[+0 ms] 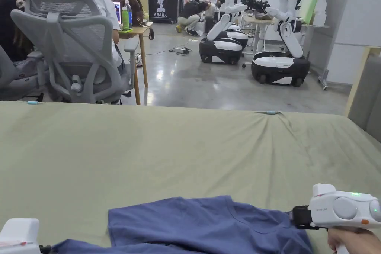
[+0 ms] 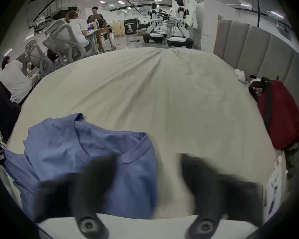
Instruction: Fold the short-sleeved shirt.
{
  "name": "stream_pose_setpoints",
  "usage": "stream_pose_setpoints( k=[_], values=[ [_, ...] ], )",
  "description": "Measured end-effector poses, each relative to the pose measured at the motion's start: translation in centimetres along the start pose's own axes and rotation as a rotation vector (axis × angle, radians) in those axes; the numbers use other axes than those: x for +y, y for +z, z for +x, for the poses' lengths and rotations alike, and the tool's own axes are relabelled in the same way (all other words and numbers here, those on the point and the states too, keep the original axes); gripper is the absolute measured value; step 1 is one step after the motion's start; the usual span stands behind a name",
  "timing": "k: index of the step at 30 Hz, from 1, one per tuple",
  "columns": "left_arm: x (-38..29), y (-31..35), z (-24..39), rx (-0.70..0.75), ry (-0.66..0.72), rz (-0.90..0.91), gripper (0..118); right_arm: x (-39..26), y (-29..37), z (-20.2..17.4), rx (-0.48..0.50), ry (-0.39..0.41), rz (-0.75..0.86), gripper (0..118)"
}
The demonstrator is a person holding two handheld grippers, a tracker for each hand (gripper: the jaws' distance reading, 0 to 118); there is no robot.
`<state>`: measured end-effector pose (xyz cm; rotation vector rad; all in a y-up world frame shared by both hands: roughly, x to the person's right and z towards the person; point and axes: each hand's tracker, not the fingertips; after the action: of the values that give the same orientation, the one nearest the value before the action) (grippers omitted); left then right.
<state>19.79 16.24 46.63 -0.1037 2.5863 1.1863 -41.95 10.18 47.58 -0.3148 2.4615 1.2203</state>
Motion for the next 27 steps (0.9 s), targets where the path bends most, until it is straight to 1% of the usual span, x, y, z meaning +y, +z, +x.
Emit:
stream_pose_setpoints(
  k=[1,3,4,5,6,7,8,9,10,11,12,13,14,16,17,18,20,22,25,27],
  values=[
    [-0.1,-0.1,0.0,0.003,-0.001,-0.003,0,-0.4,-0.3,-0.2,0.015,0.002,-0.018,116],
    [-0.1,-0.8,0.1,0.01,-0.006,-0.022,0,-0.5,-1.6,-0.9,0.065,-0.015,-0.02,105],
    [-0.1,-1.0,0.2,0.013,-0.008,-0.024,0,-0.6,-2.3,-1.5,0.056,-0.024,-0.032,89],
    [0.0,-1.1,0.3,0.016,-0.01,-0.028,0,-1.0,-2.6,-1.6,0.05,-0.027,-0.046,89],
    [0.0,-1.4,0.4,0.021,-0.015,-0.035,0,-1.4,-3.1,-2.0,0.049,-0.015,-0.092,83],
    [0.1,-1.8,0.3,0.026,-0.019,-0.037,0,-1.8,-3.5,-2.4,0.043,-0.007,-0.132,67],
    [0.1,-2.0,0.4,0.032,-0.026,-0.039,0,-2.2,-3.3,-2.9,-0.004,0.009,-0.134,49],
    [0.2,-2.2,0.5,0.036,-0.036,-0.043,0,-2.7,-1.8,-2.2,0.025,0.001,-0.053,40],
    [0.3,-2.3,0.5,0.042,-0.048,-0.045,0,-2.5,-1.3,-1.9,0.106,-0.077,-0.067,5],
    [0.4,-2.5,0.5,0.046,-0.053,-0.043,0,-2.4,-0.4,-1.7,0.152,-0.13,-0.064,5],
    [0.5,-2.6,0.5,0.048,-0.06,-0.043,0,-2.3,0.4,-1.7,0.172,-0.168,-0.042,5],
    [0.7,-2.7,0.4,0.051,-0.064,-0.043,0,-2.0,1.7,-0.5,0.14,-0.149,0.006,5],
    [0.9,-2.8,0.4,0.056,-0.068,-0.037,0,-1.6,3.2,-0.7,0.116,-0.121,0.033,5],
    [1.4,-2.5,0.4,0.074,-0.106,-0.009,0,-0.9,6.3,-1.2,0.117,-0.083,0.084,5],
    [1.7,-2.0,0.6,0.074,-0.165,0.02,0,-0.6,7.9,-0.7,0.125,-0.07,0.111,5],
    [2.2,-1.4,0.7,0.1,-0.175,0.043,0,-0.2,9.9,-0.9,0.128,-0.047,0.139,5],
    [3.3,0.0,0.6,0.128,-0.2,0.095,0,0.3,13.8,-1.8,0.119,0.029,0.196,5],
    [4.9,1.6,0.6,0.184,-0.237,0.162,0,0.8,17.7,-1.5,0.069,0.09,0.284,5],
    [7.6,4.0,0.2,0.257,-0.274,0.242,0,1.9,22.8,-1.1,0.016,0.124,0.389,5],
    [10.1,5.8,-0.3,0.303,-0.288,0.295,0,2.9,26.4,-1.0,-0.045,0.178,0.488,5]
  ],
)
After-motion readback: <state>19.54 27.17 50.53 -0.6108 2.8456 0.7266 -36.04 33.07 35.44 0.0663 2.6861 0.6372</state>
